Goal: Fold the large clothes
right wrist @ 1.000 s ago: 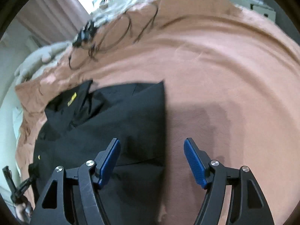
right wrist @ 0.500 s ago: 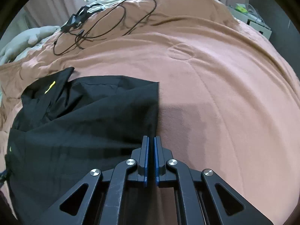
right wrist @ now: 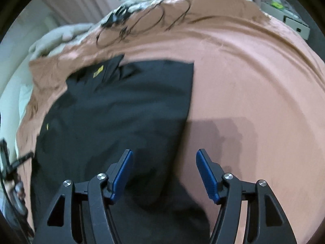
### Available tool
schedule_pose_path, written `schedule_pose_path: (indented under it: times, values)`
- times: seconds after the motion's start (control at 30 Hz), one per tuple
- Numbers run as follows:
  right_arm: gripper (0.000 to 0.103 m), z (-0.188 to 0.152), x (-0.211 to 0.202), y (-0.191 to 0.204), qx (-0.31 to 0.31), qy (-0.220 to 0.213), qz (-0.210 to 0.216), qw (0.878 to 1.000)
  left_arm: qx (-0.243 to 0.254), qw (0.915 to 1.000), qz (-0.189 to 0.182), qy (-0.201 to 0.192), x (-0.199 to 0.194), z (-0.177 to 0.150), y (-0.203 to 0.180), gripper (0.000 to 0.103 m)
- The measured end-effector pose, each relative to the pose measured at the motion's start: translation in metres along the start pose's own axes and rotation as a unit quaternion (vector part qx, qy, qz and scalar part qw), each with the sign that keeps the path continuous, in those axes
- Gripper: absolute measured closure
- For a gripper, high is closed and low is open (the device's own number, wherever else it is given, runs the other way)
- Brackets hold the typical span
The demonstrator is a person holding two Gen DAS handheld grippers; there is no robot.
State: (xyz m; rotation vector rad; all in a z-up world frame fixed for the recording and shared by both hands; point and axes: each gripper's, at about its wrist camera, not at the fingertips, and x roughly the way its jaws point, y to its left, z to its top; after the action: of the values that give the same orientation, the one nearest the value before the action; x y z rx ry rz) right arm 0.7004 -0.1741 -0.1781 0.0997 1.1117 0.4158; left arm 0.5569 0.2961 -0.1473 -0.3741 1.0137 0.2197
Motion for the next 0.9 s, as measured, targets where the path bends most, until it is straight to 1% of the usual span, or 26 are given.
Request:
schedule_pose_path:
  times: [0.1,0.13,0.17,0.2,0.27,0.3,0.37,0.5,0.53,0.57,0.63,0.7,0.8,0.83,0.9]
  values:
    - [0.039,-0.014,0.013,-0.005,0.003,0.017,0.006,1.0,0.007,0.9999,0.003,0.013,0.012,-0.006,-0.005,0.055]
    - [0.039,-0.017,0.016,-0.006,0.001,0.019,0.008,1.0,0.009,0.9999,0.001,0.011,0.015,-0.007,-0.007,0.056]
    - [0.048,-0.02,0.019,-0.006,-0.01,0.016,0.01,1.0,0.011,0.9999,-0.001,0.008,0.016,-0.007,-0.007,0.057]
    - [0.065,-0.021,0.019,-0.005,-0.023,0.013,0.004,1.0,0.016,0.9998,-0.005,0.004,0.018,-0.008,-0.01,0.062]
    - [0.079,-0.021,0.018,-0.005,-0.037,0.009,-0.007,0.999,0.022,0.9997,-0.008,0.007,0.022,-0.007,-0.014,0.065]
    - [0.084,-0.02,0.017,-0.006,-0.036,0.01,-0.01,0.999,0.027,0.9995,-0.013,0.008,0.024,-0.007,-0.017,0.07]
    - [0.087,-0.019,0.018,-0.009,-0.038,0.011,-0.015,0.999,0.032,0.9993,-0.018,0.009,0.026,-0.007,-0.022,0.071]
    - [0.088,-0.018,0.018,-0.016,-0.022,0.01,-0.017,1.0,0.04,0.9991,-0.014,0.009,0.029,-0.005,-0.029,0.071]
    - [0.088,-0.018,0.017,-0.017,-0.016,0.01,-0.019,1.0,0.042,0.999,-0.012,0.008,0.029,-0.005,-0.029,0.073]
    - [0.086,-0.018,0.017,-0.019,-0.012,0.01,-0.018,1.0,0.043,0.999,-0.009,0.008,0.028,-0.006,-0.029,0.074]
    - [0.077,-0.019,0.014,-0.021,0.004,0.008,-0.02,1.0,0.047,0.9989,0.002,0.009,0.027,-0.007,-0.026,0.079]
    - [0.064,-0.021,0.005,-0.026,0.018,-0.002,-0.026,0.999,0.046,0.9987,0.021,0.008,0.024,-0.007,-0.022,0.079]
    - [0.058,-0.027,-0.013,-0.029,0.027,-0.02,-0.021,0.999,0.037,0.9985,0.042,0.002,0.017,-0.005,-0.013,0.079]
    - [0.058,-0.03,-0.021,-0.029,0.028,-0.027,-0.024,0.999,0.031,0.9984,0.047,-0.001,0.014,-0.005,-0.009,0.079]
    - [0.056,-0.034,-0.033,-0.027,0.023,-0.034,-0.025,0.999,0.017,0.9988,0.045,-0.008,0.007,-0.005,-0.002,0.079]
